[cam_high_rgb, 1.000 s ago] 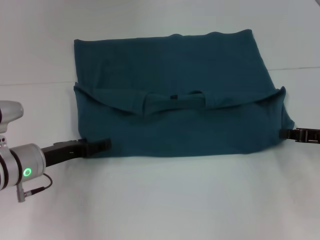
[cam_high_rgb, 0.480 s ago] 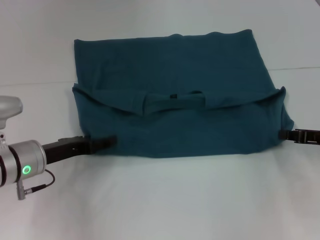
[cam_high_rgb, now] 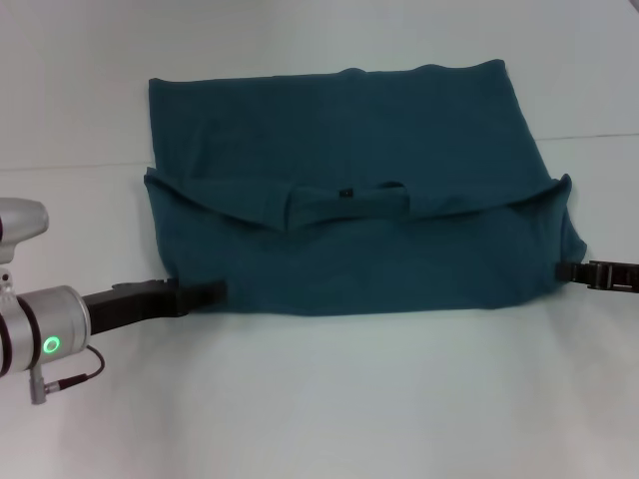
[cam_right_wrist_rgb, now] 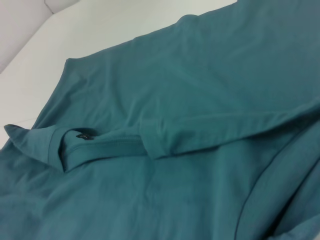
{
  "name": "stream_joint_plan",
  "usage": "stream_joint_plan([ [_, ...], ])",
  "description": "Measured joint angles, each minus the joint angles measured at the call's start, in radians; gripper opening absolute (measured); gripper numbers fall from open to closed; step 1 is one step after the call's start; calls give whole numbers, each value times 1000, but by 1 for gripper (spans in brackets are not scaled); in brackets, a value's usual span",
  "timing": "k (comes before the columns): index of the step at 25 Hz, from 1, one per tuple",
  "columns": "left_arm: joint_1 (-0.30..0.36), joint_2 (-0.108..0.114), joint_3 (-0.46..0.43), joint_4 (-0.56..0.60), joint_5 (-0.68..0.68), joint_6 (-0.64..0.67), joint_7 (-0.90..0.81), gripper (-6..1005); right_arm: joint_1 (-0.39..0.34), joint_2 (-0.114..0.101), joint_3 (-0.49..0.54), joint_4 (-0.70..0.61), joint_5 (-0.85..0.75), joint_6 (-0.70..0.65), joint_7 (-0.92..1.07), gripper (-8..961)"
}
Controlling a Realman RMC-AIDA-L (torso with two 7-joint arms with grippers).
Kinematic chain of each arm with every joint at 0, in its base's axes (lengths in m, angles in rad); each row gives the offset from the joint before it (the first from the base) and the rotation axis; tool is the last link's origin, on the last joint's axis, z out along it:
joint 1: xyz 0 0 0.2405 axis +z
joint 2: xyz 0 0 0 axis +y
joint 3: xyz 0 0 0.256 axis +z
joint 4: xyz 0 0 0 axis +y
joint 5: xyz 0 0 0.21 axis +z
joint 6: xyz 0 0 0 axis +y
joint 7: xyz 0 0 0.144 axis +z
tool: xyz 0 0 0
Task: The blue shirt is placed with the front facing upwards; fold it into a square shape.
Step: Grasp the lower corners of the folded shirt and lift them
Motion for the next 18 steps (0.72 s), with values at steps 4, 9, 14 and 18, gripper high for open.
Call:
stream_joint_plan([
  [4, -1, 1, 0, 0, 6, -8, -4, 756, -1, 0, 0, 0, 2, -7, -1, 0],
  [9, -1, 1, 0, -1, 6, -14, -4, 477, -2, -1, 0, 0, 2, -13, -1, -1],
  [14, -1, 1, 0, -1, 6, -15, -5, 319, -7, -1, 0, 0, 2, -13, -3, -1],
  [18, -1, 0, 0, -1, 6, -19, -5, 237, -10, -2, 0, 0, 2, -13, -5, -1],
])
